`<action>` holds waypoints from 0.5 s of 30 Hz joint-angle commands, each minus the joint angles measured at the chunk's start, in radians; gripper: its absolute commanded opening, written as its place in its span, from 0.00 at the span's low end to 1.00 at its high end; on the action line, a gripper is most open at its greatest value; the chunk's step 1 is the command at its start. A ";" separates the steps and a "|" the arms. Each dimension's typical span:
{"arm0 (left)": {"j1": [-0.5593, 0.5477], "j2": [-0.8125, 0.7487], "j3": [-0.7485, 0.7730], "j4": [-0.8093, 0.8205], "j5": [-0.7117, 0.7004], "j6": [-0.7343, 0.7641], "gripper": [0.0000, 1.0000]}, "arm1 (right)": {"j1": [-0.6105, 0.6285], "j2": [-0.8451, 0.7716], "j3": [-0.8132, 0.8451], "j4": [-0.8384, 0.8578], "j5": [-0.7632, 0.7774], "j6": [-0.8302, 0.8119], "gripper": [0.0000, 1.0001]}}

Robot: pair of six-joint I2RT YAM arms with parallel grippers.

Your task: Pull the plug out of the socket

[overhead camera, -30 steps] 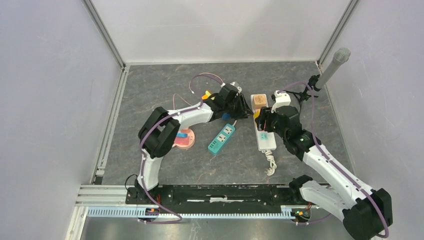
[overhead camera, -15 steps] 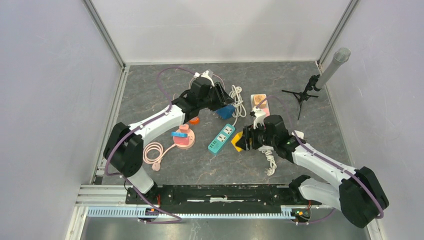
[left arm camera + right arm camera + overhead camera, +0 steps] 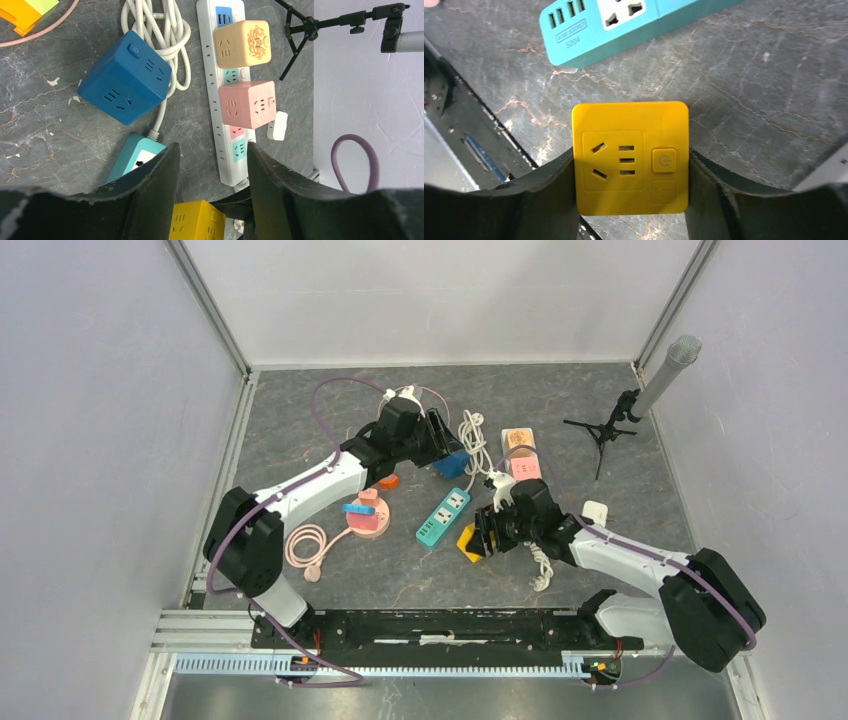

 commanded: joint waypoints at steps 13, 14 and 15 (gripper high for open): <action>0.004 -0.019 -0.015 0.033 0.011 0.019 0.67 | 0.003 -0.109 0.170 -0.139 0.385 -0.119 0.93; 0.003 -0.018 -0.015 0.034 0.016 0.019 0.67 | 0.003 -0.118 0.185 -0.151 0.427 -0.123 0.93; 0.003 -0.017 -0.015 0.038 0.023 0.020 0.67 | 0.003 -0.126 0.198 -0.162 0.464 -0.126 0.93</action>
